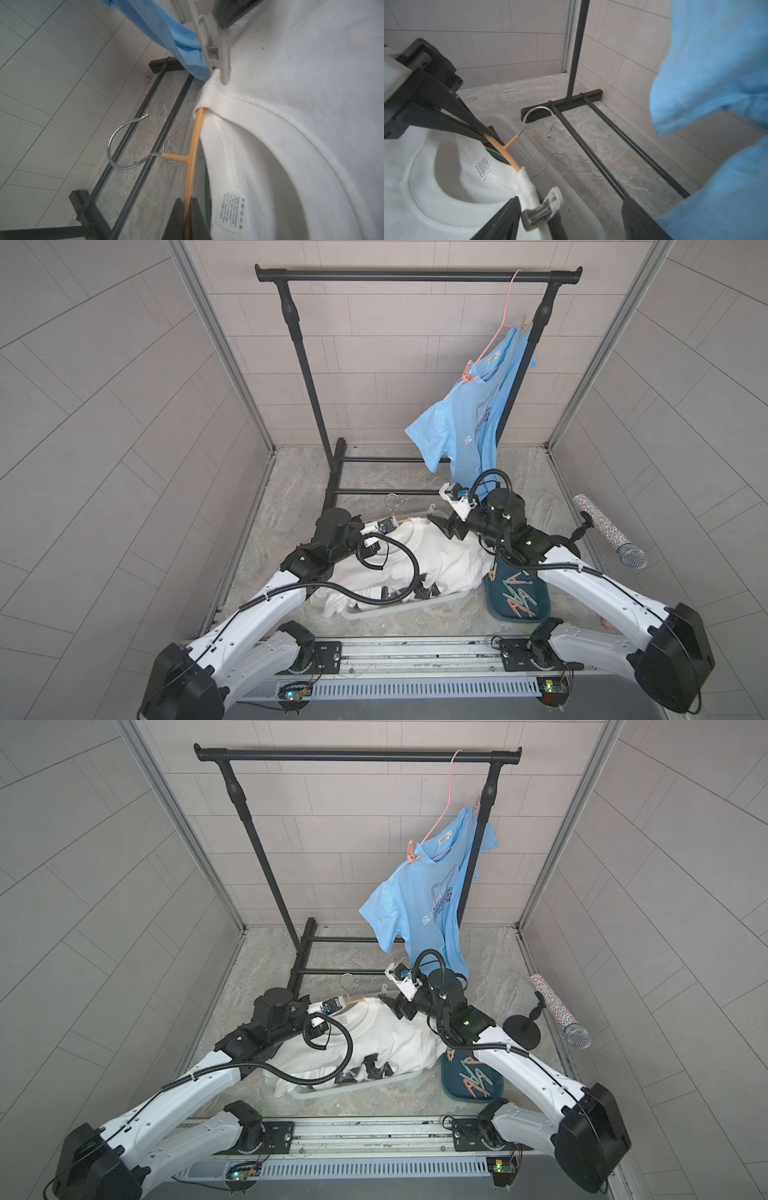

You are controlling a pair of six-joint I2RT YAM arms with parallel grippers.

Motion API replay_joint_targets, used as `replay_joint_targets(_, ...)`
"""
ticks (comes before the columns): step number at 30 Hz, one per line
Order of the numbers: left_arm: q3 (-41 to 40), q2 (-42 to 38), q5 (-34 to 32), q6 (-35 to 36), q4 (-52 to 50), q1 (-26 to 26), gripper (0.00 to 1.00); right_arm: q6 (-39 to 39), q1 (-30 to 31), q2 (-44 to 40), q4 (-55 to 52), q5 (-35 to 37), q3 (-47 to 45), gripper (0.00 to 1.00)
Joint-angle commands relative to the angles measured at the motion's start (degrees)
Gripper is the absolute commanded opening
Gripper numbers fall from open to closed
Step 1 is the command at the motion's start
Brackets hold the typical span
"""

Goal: Use clothespins to secure the t-shirt on both sides of the hanger
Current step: Clamp the T-shirt on the hanger, then place the hanger in the basket.

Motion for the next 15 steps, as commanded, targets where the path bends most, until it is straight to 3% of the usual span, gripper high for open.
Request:
replay_joint_targets(1, 2.2, 0.6, 2.0, 1.7, -1.4, -0.4, 0.01, 8.0, 0.4, -7.2, -6.7, 9.3, 1.4, 0.83)
replay_joint_targets(5, 3.6, 3.4, 1.3, 2.6, -4.0, -0.8, 0.03, 23.6, 0.3, -17.2, -19.0, 26.5, -0.5, 0.73)
replay_joint_targets(8, 4.3, 5.4, 0.4, 2.9, -5.0, -0.9, 0.04, 33.6, 0.2, -24.8, -26.7, 35.6, -6.2, 0.65)
replay_joint_targets(12, 4.4, 7.1, 0.5, 2.7, -5.1, -1.1, 0.06, 44.7, -0.5, -31.6, -32.7, 42.4, -15.0, 0.62)
replay_joint_targets(15, 4.7, 7.8, 0.5, 1.7, -5.6, -1.2, 0.16, 50.0, -1.9, -32.6, -33.5, 42.7, -18.9, 0.55)
